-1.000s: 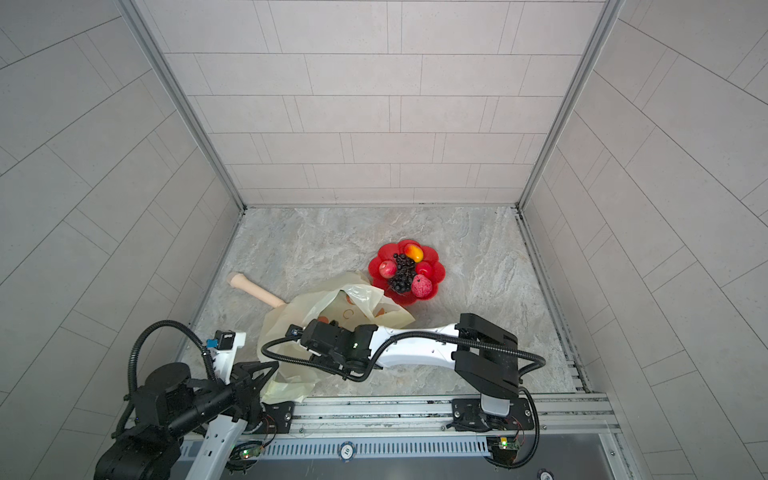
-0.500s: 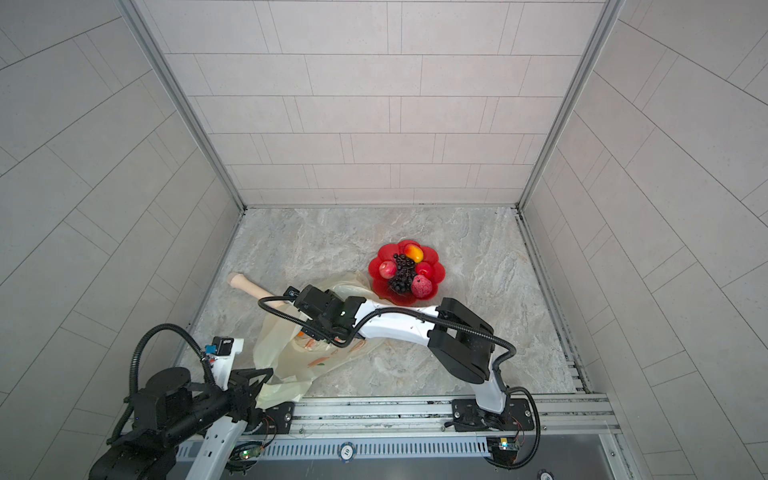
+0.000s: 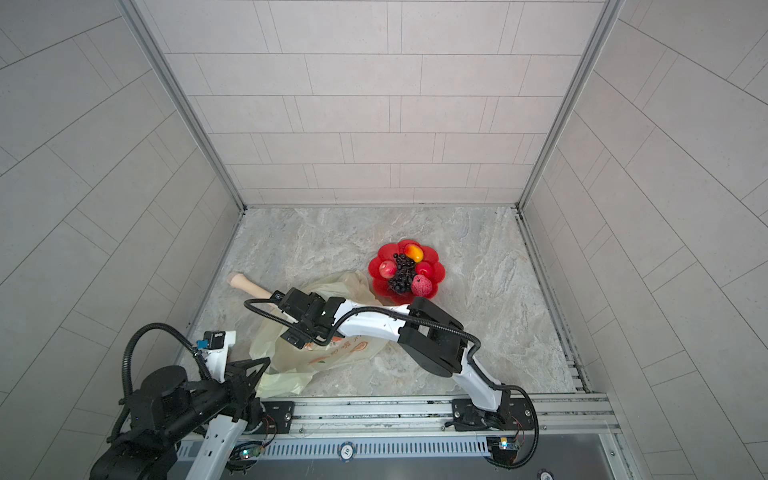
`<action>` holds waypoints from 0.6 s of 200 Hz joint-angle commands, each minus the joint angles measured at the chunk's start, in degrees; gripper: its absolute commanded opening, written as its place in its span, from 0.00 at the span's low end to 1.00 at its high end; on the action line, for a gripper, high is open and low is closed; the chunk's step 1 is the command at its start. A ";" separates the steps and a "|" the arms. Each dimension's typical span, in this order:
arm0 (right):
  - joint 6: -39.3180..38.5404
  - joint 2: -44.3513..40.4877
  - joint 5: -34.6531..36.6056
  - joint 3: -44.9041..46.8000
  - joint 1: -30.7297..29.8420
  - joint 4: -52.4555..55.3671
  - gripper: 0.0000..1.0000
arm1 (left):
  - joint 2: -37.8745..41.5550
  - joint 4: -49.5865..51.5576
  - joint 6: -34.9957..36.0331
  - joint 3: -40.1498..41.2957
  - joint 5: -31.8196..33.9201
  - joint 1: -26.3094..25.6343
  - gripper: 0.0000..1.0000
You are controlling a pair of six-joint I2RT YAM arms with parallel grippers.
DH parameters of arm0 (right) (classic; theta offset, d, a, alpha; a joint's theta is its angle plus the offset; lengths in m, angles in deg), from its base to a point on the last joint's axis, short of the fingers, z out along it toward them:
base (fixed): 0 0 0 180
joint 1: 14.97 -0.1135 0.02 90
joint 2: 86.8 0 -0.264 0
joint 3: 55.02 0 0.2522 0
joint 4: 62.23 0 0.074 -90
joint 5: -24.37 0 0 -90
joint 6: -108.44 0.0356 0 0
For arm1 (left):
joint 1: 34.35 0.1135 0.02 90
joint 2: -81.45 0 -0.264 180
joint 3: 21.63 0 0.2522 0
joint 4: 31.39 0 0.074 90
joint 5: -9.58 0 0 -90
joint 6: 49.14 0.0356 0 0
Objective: Take fruits out of the plastic bag
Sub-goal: Take out the fake fruit from the plastic bag.
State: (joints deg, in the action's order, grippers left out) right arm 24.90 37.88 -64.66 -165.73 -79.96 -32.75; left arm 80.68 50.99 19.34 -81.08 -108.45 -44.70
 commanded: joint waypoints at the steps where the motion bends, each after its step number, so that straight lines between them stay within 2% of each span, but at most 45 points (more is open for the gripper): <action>1: 0.71 2.82 1.94 -2.83 -0.44 0.36 0.99 | 0.53 -2.15 -0.55 0.32 -0.62 0.23 0.00; 31: 0.49 6.36 3.40 -7.14 -0.91 2.12 0.98 | 0.51 -2.17 -0.54 0.49 -0.88 0.26 0.00; 60: 0.20 7.55 3.62 -8.52 -0.84 2.79 0.93 | 0.53 -2.48 -0.62 0.43 -0.74 0.25 0.00; 120: -0.46 0.92 2.91 -5.38 -0.84 3.61 0.64 | 0.13 -3.66 -1.60 -0.18 0.94 0.24 0.00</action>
State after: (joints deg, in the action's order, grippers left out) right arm 24.61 44.26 -62.54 -172.79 -80.95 -30.56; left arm 80.68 49.68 18.40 -80.68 -108.16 -44.70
